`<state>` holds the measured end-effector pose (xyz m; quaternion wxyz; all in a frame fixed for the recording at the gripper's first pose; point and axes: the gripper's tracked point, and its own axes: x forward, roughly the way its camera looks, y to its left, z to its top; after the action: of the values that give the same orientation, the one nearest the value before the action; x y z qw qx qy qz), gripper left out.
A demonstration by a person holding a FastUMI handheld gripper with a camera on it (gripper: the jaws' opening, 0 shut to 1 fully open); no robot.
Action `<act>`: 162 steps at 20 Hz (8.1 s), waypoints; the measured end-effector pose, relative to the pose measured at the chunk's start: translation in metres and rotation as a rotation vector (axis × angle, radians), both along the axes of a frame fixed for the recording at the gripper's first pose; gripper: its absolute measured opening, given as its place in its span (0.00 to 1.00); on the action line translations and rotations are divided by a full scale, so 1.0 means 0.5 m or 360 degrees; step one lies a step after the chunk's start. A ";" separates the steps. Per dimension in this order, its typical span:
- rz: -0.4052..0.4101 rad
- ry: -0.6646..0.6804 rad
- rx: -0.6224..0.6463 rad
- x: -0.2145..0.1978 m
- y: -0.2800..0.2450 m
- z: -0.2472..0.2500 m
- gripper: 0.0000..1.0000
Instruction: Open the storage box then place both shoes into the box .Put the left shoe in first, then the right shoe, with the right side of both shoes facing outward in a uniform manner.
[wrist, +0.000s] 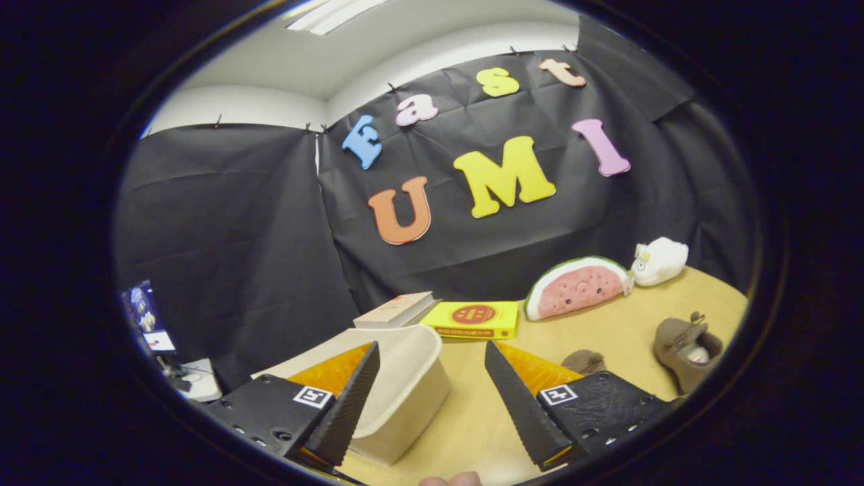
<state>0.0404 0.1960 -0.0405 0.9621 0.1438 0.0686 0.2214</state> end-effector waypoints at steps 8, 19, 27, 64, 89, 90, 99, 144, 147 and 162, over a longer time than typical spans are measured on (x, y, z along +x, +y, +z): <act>0.0093 0.0177 0.0142 0.032 0.098 -0.054 0.95; 0.0332 0.0690 0.0602 0.032 0.164 -0.131 0.95; 0.0334 0.0665 0.0733 0.023 0.130 -0.066 0.37; 0.0720 0.0112 -0.0166 -0.079 0.725 0.265 0.88; -0.0010 -0.0172 -0.0327 0.000 0.169 0.261 0.95; -0.0057 -0.0172 -0.0345 0.006 0.123 0.255 0.95; -0.0382 0.0068 -0.0665 0.040 -0.233 0.064 0.95; -0.0245 0.0844 0.0084 0.095 -0.093 0.051 0.01; -0.0256 0.0795 0.0159 0.089 -0.012 0.130 0.01; -0.0367 0.1083 0.0202 0.090 0.365 -0.080 0.01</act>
<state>0.0857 0.3787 -0.0803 0.8920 0.2755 0.3543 0.0548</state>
